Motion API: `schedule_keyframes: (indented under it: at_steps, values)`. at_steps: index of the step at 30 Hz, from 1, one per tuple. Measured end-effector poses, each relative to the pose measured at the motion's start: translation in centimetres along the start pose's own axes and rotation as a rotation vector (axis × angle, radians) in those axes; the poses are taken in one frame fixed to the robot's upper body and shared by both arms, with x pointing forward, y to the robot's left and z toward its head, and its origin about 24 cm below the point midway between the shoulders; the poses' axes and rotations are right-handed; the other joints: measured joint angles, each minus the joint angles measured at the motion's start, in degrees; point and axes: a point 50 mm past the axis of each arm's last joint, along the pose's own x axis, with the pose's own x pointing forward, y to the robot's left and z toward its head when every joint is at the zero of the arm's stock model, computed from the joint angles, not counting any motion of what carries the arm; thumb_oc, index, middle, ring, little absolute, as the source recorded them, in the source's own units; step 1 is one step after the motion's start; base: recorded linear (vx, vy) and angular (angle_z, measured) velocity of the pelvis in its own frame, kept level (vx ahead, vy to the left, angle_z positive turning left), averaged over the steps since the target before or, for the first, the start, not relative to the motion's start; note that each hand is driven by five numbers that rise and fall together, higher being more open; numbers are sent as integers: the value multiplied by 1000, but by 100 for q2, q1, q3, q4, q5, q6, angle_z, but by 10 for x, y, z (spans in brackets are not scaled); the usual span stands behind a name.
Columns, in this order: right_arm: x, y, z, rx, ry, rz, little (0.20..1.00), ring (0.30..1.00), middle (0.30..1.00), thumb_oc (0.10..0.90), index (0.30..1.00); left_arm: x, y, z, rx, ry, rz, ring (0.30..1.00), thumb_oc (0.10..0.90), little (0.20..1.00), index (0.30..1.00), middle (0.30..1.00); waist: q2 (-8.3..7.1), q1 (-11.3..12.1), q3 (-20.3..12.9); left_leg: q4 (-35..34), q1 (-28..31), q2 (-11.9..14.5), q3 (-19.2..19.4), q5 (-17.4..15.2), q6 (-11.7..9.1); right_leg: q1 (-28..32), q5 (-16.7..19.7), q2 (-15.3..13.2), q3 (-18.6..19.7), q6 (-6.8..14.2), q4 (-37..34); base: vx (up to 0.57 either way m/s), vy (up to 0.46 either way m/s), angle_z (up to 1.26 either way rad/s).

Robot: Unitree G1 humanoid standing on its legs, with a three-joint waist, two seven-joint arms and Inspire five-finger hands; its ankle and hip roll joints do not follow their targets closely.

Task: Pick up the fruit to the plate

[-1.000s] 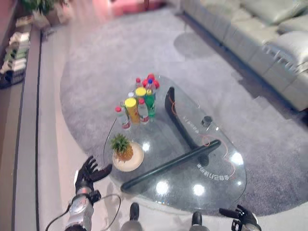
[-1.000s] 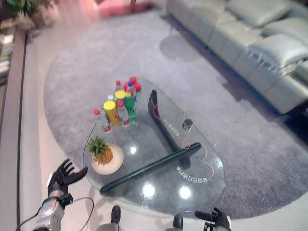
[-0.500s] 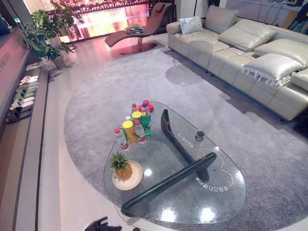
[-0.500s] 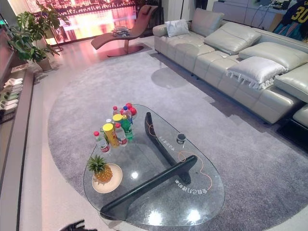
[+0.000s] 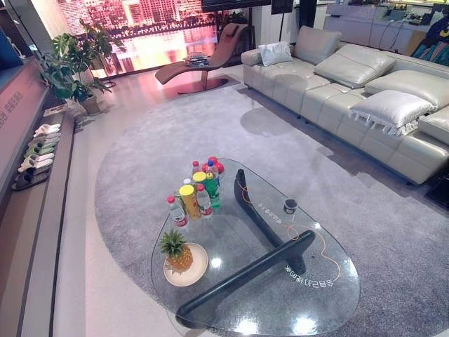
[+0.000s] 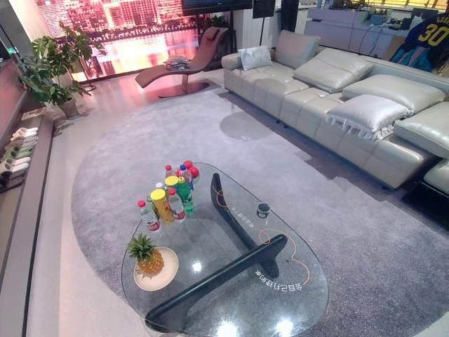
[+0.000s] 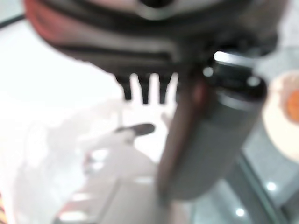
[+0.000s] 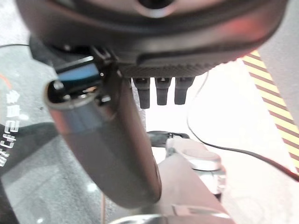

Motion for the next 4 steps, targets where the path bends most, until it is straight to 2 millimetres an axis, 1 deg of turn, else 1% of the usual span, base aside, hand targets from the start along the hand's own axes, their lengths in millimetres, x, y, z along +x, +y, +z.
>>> schedule_keyframes:
  at_steps: [4]
  values:
    - [0,1,-1,-3,21,18,900,900,900,800,900,0,1,2,27,-13,1,900,800,900,900,900,-34,9,-34,0,2,-1,1,11,16,1,2,1,0,4,4,0,0,0]
